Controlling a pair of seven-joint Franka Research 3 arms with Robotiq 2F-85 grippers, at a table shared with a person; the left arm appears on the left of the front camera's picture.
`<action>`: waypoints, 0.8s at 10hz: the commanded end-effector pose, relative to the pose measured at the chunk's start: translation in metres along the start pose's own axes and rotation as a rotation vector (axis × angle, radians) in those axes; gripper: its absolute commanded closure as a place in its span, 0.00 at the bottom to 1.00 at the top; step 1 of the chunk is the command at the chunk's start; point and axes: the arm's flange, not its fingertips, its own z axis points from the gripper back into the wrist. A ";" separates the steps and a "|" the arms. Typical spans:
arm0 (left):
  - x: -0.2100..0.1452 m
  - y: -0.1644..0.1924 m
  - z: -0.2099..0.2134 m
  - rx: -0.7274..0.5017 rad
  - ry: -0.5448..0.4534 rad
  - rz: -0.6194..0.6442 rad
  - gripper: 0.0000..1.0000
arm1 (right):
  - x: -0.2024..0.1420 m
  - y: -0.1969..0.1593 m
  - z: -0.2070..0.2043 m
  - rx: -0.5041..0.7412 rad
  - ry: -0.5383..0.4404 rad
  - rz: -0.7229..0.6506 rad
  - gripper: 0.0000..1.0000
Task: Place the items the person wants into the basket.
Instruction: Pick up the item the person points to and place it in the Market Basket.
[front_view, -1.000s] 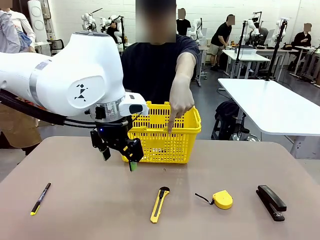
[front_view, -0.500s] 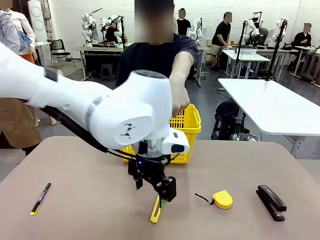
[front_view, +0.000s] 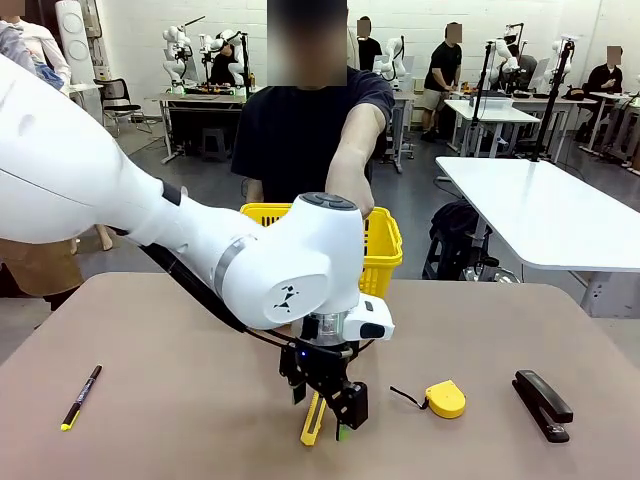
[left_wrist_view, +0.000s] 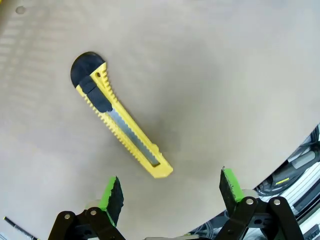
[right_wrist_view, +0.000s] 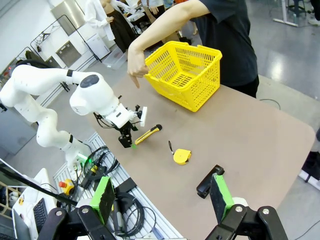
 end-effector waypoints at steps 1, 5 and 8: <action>0.008 -0.002 -0.010 0.038 -0.043 0.092 0.00 | 0.002 -0.001 0.001 0.018 -0.017 0.014 0.00; 0.010 -0.002 -0.017 0.122 -0.090 0.199 0.00 | 0.002 -0.001 0.001 0.018 -0.017 0.014 0.00; 0.017 0.002 -0.023 0.126 -0.083 0.250 0.00 | 0.002 -0.001 0.001 0.018 -0.017 0.014 0.00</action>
